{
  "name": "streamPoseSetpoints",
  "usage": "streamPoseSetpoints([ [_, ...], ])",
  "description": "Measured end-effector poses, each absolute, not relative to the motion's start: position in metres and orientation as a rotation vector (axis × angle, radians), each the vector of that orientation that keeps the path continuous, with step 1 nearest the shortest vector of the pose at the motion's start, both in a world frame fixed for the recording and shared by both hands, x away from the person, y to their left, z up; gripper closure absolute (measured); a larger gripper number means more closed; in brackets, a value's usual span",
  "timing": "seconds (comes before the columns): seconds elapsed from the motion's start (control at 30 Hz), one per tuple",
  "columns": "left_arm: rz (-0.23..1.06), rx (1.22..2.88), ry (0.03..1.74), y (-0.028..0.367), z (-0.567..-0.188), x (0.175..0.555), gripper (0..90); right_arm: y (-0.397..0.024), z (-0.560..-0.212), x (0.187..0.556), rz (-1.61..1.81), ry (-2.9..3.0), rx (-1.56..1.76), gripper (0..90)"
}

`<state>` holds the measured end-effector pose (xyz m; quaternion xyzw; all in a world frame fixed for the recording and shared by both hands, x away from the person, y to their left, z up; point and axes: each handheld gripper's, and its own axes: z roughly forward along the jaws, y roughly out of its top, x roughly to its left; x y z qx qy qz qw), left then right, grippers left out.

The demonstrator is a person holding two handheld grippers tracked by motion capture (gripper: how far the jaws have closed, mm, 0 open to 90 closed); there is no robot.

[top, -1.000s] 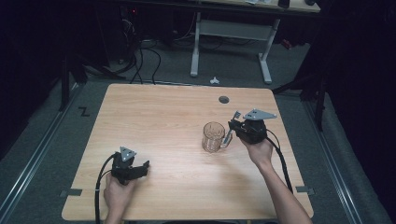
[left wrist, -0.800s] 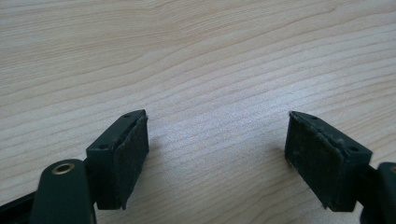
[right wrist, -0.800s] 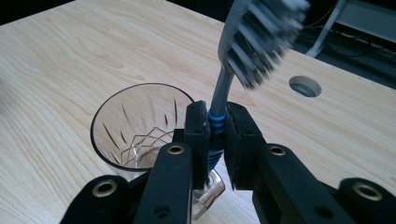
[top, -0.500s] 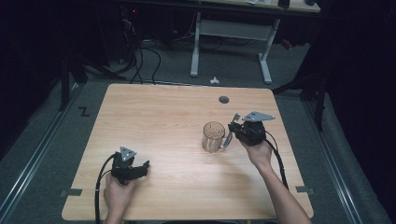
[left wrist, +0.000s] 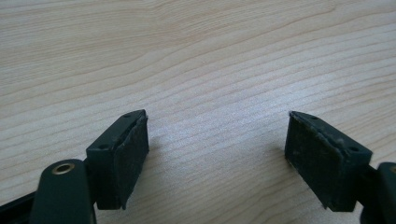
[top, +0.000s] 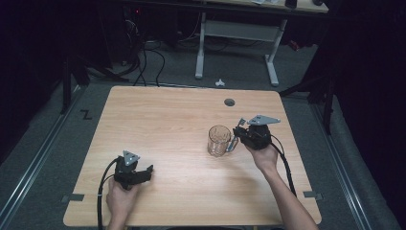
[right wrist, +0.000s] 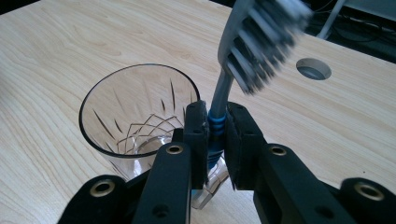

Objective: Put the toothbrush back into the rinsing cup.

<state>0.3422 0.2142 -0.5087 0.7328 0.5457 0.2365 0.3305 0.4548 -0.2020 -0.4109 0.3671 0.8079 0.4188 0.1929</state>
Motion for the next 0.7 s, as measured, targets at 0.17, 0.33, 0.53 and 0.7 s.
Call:
streamPoseSetpoints([
  [0.17, 0.618, 1.916, 1.427, 0.2142, -0.5087, 0.3422, 22.2, -0.2021, -0.4114, 0.4554, 1.181, 2.268, 1.031, 78.5],
  [0.33, 0.618, 1.916, 1.427, 0.2142, -0.5087, 0.3422, 22.2, -0.2014, -0.4125, 0.4561, 1.19, 2.277, 1.04, 68.6],
  [0.53, 0.619, 1.916, 1.427, 0.2142, -0.5087, 0.3422, 22.2, -0.2032, -0.411, 0.4565, 1.19, 2.262, 1.051, 58.8],
  [0.7, 0.618, 1.916, 1.427, 0.2141, -0.5087, 0.3422, 22.2, -0.2072, -0.4087, 0.4552, 1.171, 2.26, 1.057, 53.2],
])
